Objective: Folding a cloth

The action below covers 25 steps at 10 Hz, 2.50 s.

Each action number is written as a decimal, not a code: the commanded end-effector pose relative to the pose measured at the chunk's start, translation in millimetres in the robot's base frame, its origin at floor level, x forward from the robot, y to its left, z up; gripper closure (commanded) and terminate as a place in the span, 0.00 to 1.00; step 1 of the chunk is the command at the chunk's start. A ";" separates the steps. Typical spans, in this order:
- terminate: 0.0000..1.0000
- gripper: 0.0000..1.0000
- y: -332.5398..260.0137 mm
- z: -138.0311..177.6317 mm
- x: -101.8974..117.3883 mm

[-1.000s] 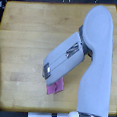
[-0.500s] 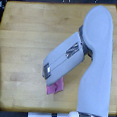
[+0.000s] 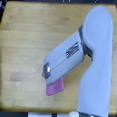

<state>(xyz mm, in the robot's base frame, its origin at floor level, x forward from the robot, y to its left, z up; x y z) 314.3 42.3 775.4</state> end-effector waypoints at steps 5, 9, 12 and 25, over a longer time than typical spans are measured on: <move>0.00 0.00 12.1 13.3 3.0; 0.00 0.00 -9.5 73.7 69.5; 0.00 0.00 -38.0 118.0 118.5; 0.00 0.00 -266.1 204.9 209.5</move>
<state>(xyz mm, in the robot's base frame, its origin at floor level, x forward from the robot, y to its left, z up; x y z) 517.7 -120.3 961.1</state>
